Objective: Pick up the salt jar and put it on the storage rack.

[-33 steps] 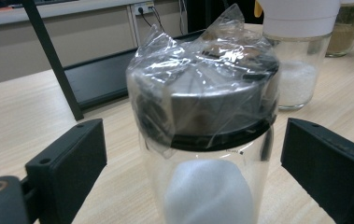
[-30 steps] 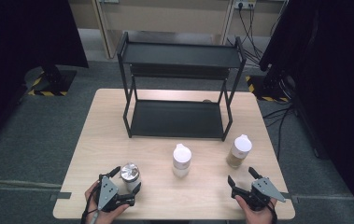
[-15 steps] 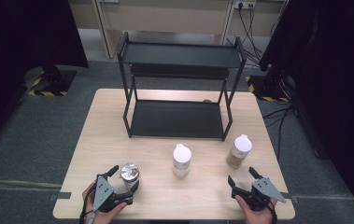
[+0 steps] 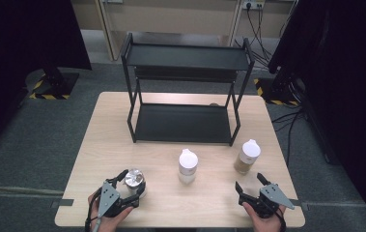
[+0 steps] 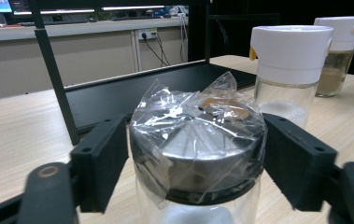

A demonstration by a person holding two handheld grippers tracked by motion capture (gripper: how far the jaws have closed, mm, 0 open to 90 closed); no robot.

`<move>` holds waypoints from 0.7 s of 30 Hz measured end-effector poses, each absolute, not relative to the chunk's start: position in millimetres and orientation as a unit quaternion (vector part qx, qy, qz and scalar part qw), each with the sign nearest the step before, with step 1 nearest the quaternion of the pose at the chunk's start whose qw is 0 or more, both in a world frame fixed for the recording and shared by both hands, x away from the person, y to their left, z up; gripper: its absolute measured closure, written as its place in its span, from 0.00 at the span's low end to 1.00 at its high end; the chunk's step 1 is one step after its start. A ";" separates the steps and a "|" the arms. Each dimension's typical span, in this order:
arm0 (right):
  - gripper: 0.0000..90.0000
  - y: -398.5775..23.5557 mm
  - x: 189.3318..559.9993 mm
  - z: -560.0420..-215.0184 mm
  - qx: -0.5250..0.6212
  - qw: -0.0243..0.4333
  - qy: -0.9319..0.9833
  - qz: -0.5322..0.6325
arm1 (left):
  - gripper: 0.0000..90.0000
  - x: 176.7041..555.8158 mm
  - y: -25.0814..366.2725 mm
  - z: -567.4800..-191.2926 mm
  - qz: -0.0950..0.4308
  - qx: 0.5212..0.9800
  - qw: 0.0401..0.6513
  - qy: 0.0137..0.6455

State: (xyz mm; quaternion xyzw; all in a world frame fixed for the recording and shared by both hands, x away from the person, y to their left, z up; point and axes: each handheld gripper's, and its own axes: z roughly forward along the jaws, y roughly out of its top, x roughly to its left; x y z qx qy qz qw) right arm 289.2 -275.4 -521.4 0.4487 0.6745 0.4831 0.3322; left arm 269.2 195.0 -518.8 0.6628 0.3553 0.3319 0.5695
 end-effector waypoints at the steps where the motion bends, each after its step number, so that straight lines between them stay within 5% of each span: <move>1: 0.11 -275.1 289.2 -521.4 0.449 0.332 0.675 0.482 | 0.33 269.2 194.9 -518.5 0.334 0.661 0.570 0.355; 21: 0.11 -275.0 289.8 -521.3 0.450 0.331 0.676 0.481 | 0.38 279.9 193.7 -501.2 0.331 0.649 0.584 0.357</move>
